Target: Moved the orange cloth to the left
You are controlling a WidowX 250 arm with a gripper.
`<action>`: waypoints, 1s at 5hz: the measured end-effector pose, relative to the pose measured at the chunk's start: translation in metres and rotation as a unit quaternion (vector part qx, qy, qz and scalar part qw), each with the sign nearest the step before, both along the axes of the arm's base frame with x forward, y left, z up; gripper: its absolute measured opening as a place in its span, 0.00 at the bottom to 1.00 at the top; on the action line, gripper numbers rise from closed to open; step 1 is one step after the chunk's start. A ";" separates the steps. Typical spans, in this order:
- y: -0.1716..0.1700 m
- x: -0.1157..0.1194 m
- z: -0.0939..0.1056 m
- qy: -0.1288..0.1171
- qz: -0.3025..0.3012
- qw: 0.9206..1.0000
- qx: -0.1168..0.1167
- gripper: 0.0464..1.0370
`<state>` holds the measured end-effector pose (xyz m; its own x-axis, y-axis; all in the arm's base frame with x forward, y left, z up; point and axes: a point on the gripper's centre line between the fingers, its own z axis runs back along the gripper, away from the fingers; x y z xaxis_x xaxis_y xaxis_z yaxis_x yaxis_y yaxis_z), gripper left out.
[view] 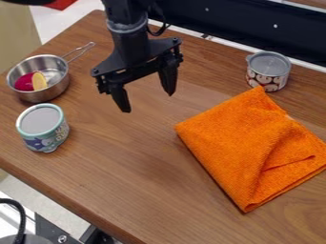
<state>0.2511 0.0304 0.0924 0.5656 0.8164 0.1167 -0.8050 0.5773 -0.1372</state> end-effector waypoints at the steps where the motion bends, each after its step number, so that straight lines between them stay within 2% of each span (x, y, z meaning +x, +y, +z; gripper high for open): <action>1: -0.002 -0.003 -0.006 0.013 0.005 1.000 -0.003 0.96; 2: -0.023 -0.003 -0.007 0.015 0.075 0.997 -0.020 0.96; 3: -0.043 0.001 -0.010 0.015 0.165 0.986 -0.025 0.96; 4: -0.062 0.009 -0.013 0.032 0.241 0.969 -0.034 0.96; 5: -0.085 0.019 -0.024 0.045 0.287 0.957 -0.029 0.96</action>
<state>0.2698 -0.0542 0.0684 0.0284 0.9990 0.0339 -0.9970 0.0307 -0.0716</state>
